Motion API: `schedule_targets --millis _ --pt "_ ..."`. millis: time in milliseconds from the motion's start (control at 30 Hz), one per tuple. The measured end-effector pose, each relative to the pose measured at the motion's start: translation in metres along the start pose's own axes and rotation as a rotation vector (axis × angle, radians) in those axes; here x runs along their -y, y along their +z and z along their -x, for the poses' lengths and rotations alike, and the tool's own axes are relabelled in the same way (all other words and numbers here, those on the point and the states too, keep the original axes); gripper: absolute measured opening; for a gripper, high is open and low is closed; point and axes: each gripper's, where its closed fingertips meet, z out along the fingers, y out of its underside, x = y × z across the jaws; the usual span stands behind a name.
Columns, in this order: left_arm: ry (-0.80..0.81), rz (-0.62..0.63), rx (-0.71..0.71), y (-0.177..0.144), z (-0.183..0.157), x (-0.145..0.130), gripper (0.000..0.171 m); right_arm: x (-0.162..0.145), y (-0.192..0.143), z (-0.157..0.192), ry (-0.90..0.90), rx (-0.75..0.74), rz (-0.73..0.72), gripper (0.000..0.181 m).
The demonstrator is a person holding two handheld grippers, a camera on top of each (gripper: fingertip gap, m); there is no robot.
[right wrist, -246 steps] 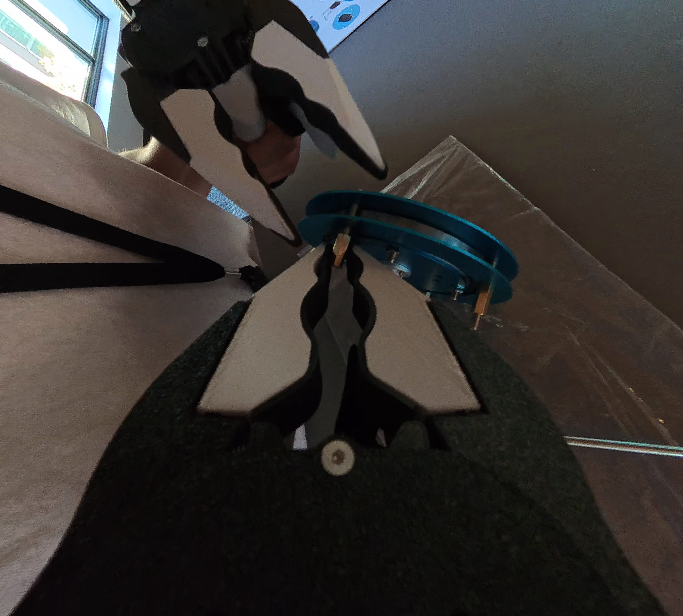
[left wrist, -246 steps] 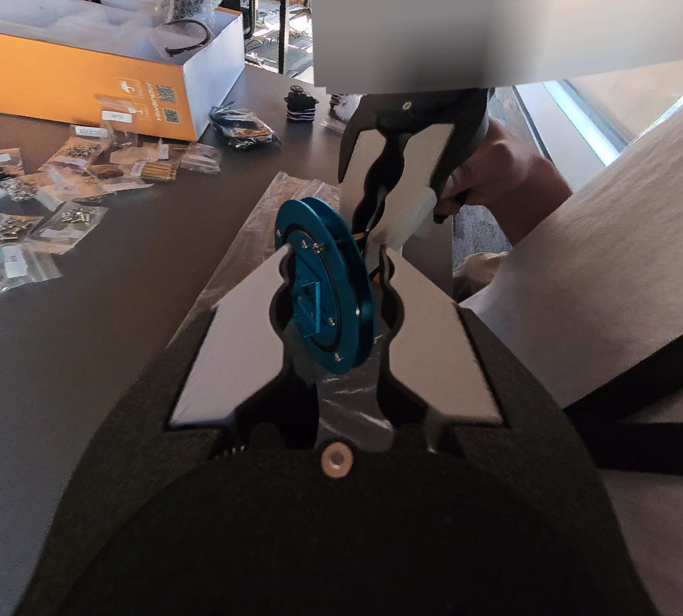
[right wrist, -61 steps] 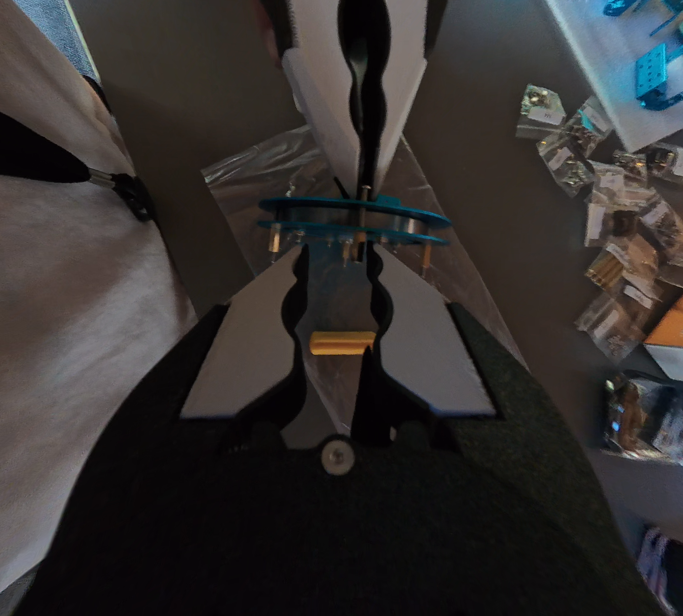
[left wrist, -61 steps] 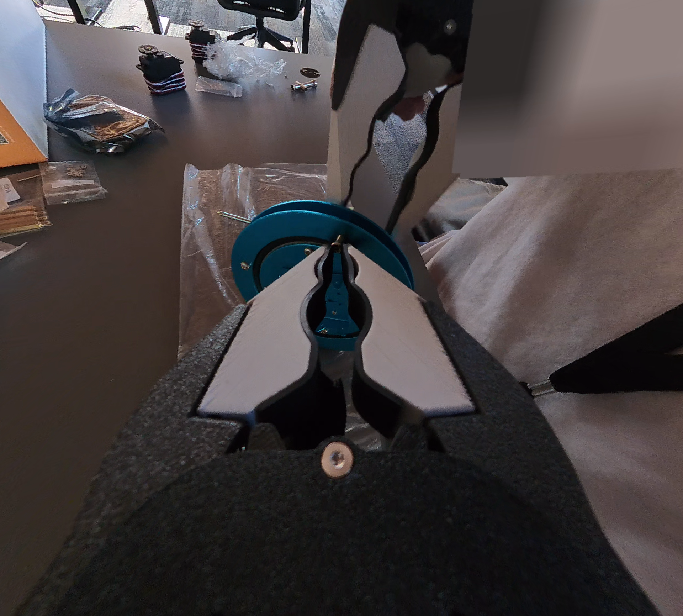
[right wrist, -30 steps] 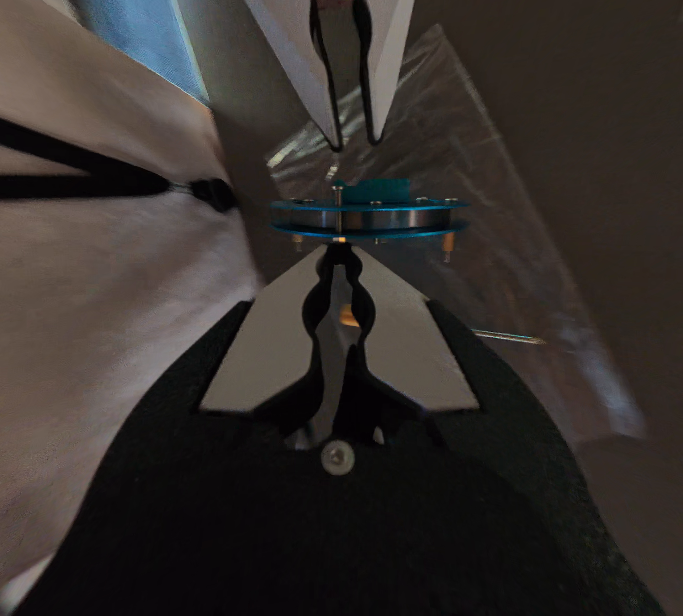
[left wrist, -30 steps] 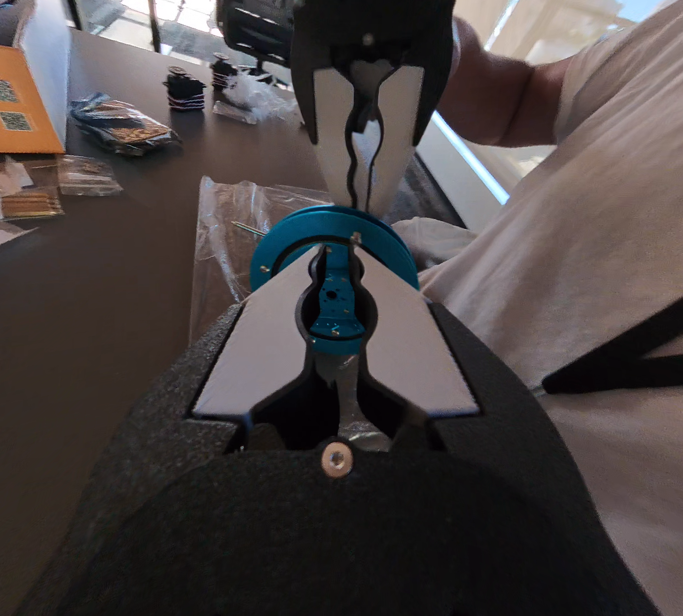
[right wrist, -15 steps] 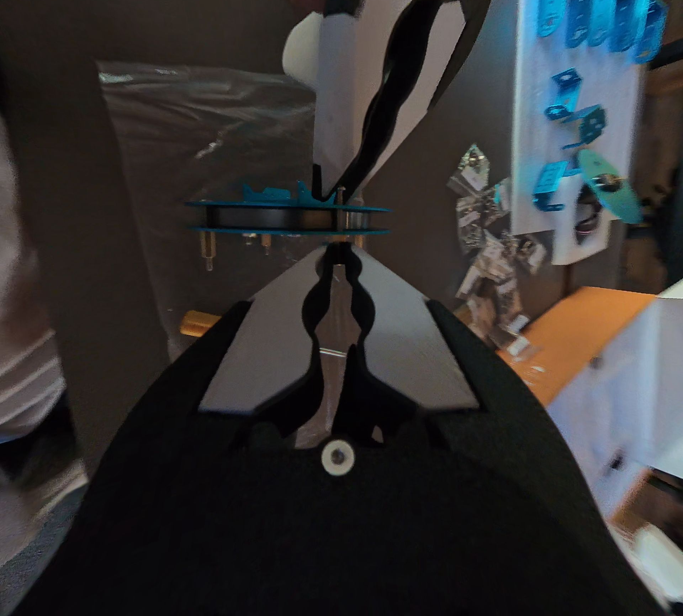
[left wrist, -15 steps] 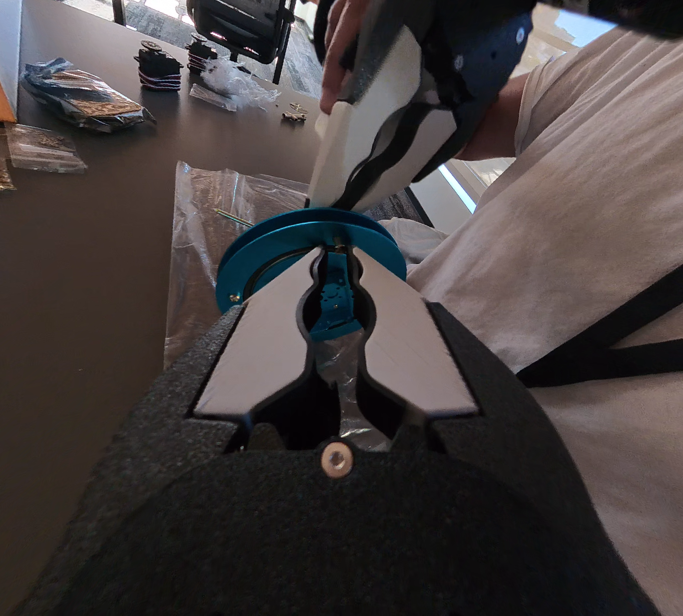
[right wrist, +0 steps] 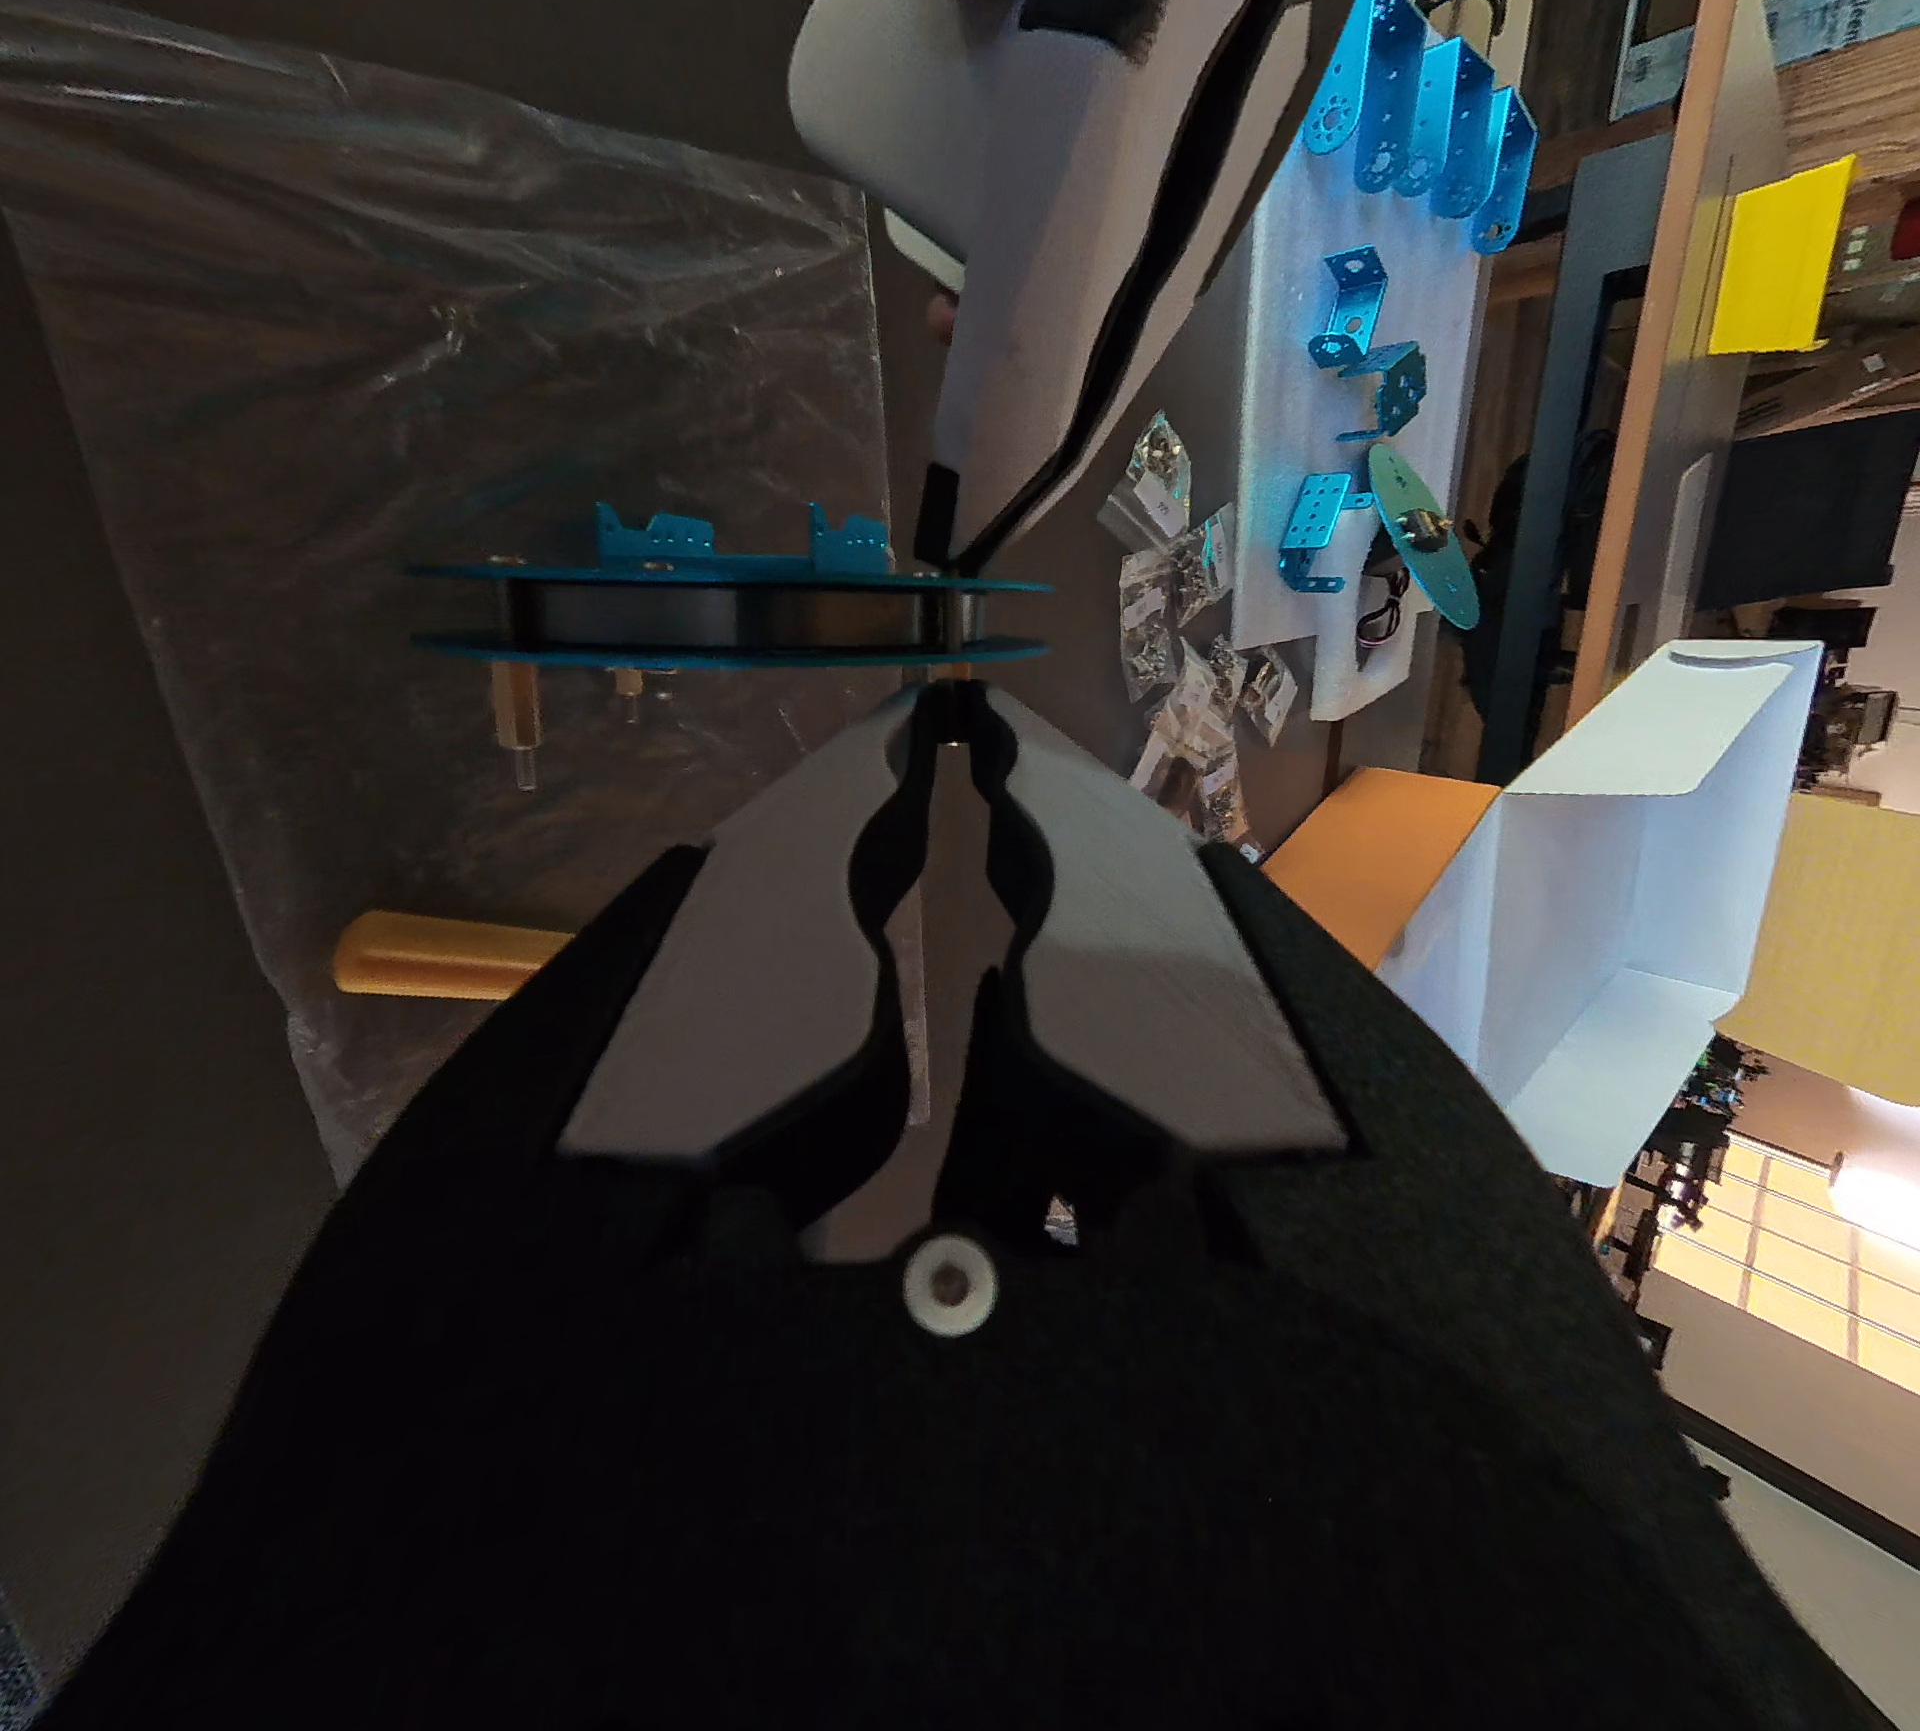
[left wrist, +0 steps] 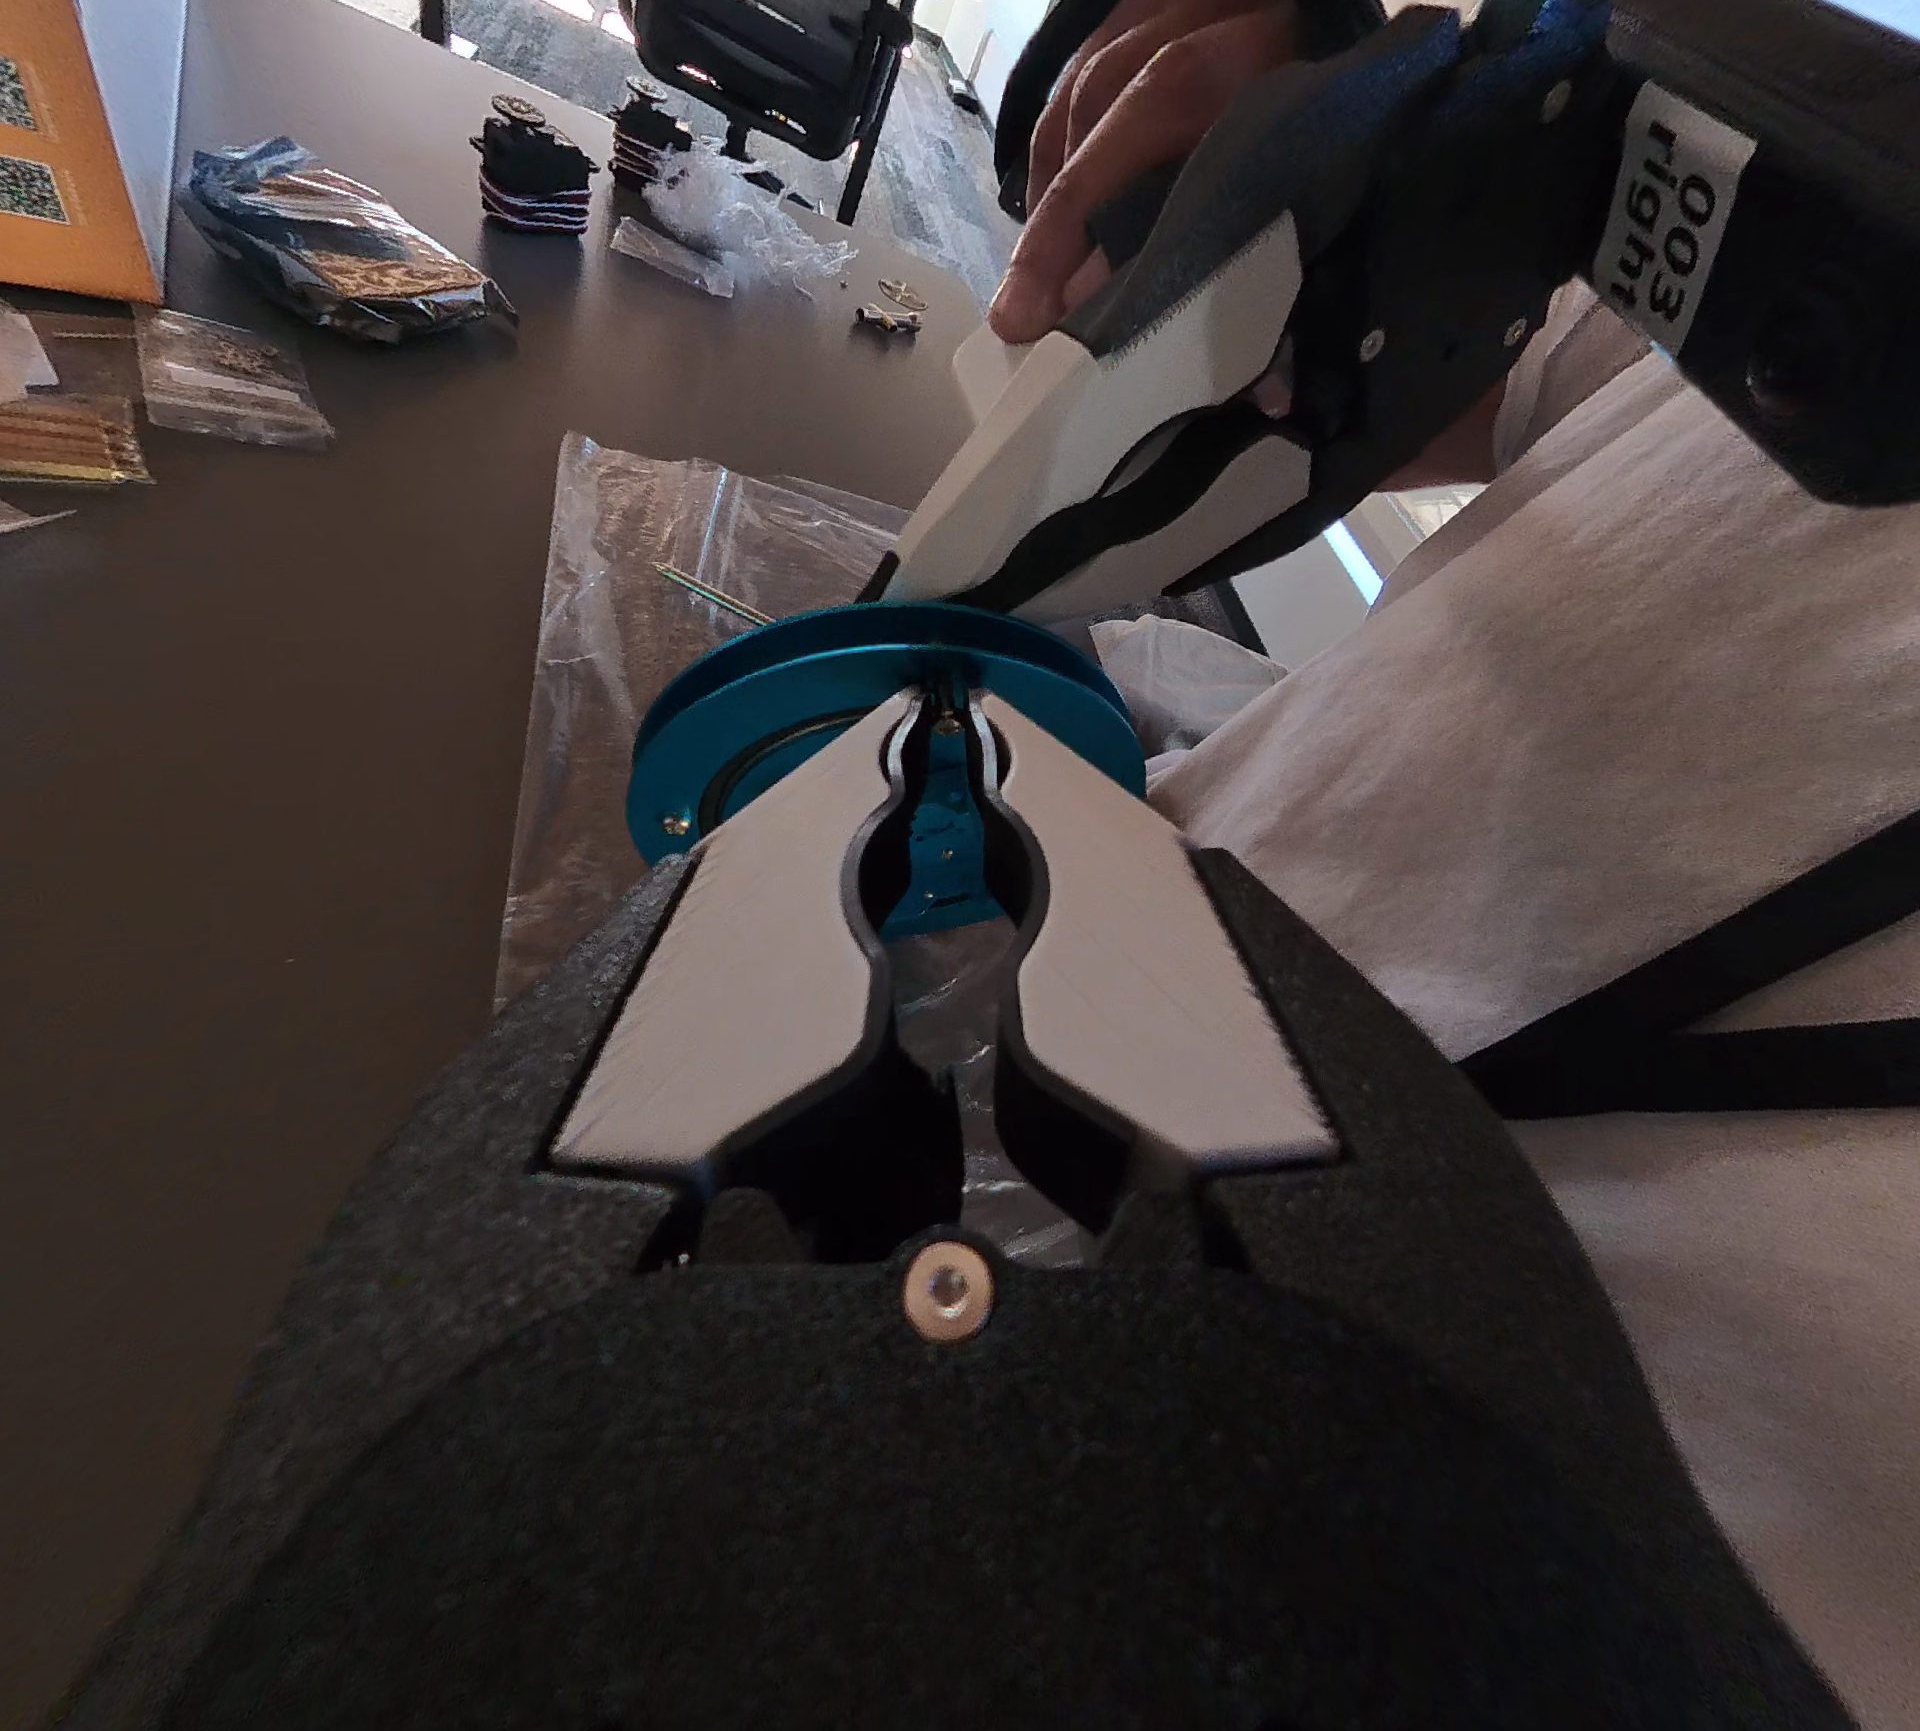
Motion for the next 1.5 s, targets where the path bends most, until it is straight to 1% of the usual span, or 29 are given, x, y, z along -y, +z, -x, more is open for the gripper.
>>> schedule_targets --millis 100,233,300,367,433,500,567,633,700,733,800,833,867,900,967,1000,1033,1067,1100,1133,1200,1233,1267,1300,1333,1400,1433,1467,1500 --pt "0.023 0.019 0.023 -0.001 0.001 -0.001 0.006 0.001 0.0 0.0 0.032 0.014 -0.017 0.004" --pt "0.054 0.071 0.021 -0.001 -0.004 -0.006 0.006 0.006 -0.002 0.002 0.006 0.011 -0.029 0.004" --pt "0.12 0.108 0.041 -0.003 -0.006 -0.008 0.005 0.01 -0.003 0.005 0.048 0.057 -0.046 0.004" --pt "0.213 0.128 0.088 -0.005 -0.006 -0.009 0.004 0.013 -0.002 0.007 0.153 0.163 -0.087 0.003" --pt "0.269 0.141 0.126 -0.006 -0.005 -0.01 0.004 0.015 -0.002 0.01 0.317 0.343 -0.138 0.004" --pt "0.344 0.165 0.136 -0.006 -0.01 -0.013 0.004 0.021 -0.006 0.016 0.481 0.587 -0.188 0.004" --pt "0.405 0.18 0.182 -0.007 -0.01 -0.014 0.004 0.024 -0.008 0.019 0.638 0.813 -0.19 0.004" --pt "0.45 0.193 0.194 -0.006 -0.014 -0.016 0.003 0.027 -0.015 0.025 0.818 1.105 -0.155 0.004" --pt "0.504 0.204 0.219 -0.004 -0.016 -0.017 0.003 0.029 -0.022 0.028 1.055 1.416 -0.072 0.004" --pt "0.515 0.209 0.228 -0.004 -0.017 -0.017 0.004 0.03 -0.024 0.028 1.134 1.53 -0.056 0.004" --pt "0.519 0.208 0.249 -0.005 -0.015 -0.017 0.003 0.034 -0.027 0.028 1.247 1.66 -0.041 0.004" --pt "0.514 0.204 0.248 -0.005 -0.017 -0.019 0.004 0.035 -0.031 0.032 1.222 1.671 -0.047 0.005" --pt "0.512 0.2 0.244 -0.004 -0.02 -0.02 0.004 0.036 -0.032 0.036 1.126 1.603 -0.08 0.005" --pt "0.51 0.199 0.245 -0.005 -0.021 -0.02 0.004 0.036 -0.03 0.039 0.991 1.469 -0.123 0.005" --pt "0.481 0.2 0.239 -0.007 -0.021 -0.02 0.004 0.034 -0.024 0.038 0.696 1.136 -0.192 0.01" --pt "0.457 0.195 0.232 -0.008 -0.019 -0.02 0.004 0.033 -0.023 0.038 0.544 0.994 -0.205 0.015" --pt "0.424 0.189 0.219 -0.008 -0.019 -0.02 0.004 0.03 -0.019 0.037 0.41 0.846 -0.186 0.014" --pt "0.402 0.186 0.202 -0.007 -0.019 -0.02 0.004 0.027 -0.015 0.035 0.287 0.715 -0.152 0.008" --pt "0.384 0.186 0.192 -0.006 -0.019 -0.019 0.004 0.025 -0.012 0.033 0.177 0.613 -0.118 0.007" --pt "0.371 0.187 0.185 -0.006 -0.019 -0.019 0.004 0.023 -0.01 0.031 0.097 0.537 -0.082 0.006" --pt "0.346 0.188 0.179 -0.006 -0.018 -0.019 0.004 0.02 -0.009 0.027 0.012 0.463 -0.007 0.006" --pt "0.343 0.187 0.171 -0.005 -0.019 -0.019 0.004 0.02 -0.011 0.029 0.015 0.486 0.016 0.005" --pt "0.355 0.188 0.166 -0.004 -0.021 -0.02 0.004 0.02 -0.013 0.032 0.071 0.56 0.038 0.005" --pt "0.382 0.189 0.183 -0.003 -0.021 -0.019 0.004 0.019 -0.013 0.032 0.177 0.647 0.047 0.003" --pt "0.404 0.189 0.2 -0.003 -0.02 -0.019 0.003 0.019 -0.013 0.033 0.308 0.766 0.035 0.002" --pt "0.422 0.19 0.19 -0.002 -0.023 -0.02 0.003 0.026 -0.022 0.04 0.654 1.118 0.0 0.002" --pt "0.424 0.183 0.195 -0.001 -0.022 -0.019 0.003 0.028 -0.026 0.041 0.871 1.316 0.012 0.002" --pt "0.426 0.177 0.206 0.0 -0.021 -0.018 0.004 0.03 -0.029 0.04 1.032 1.474 0.006 0.003" --pt "0.424 0.177 0.206 -0.001 -0.02 -0.018 0.004 0.031 -0.031 0.039 1.108 1.571 -0.024 0.003"
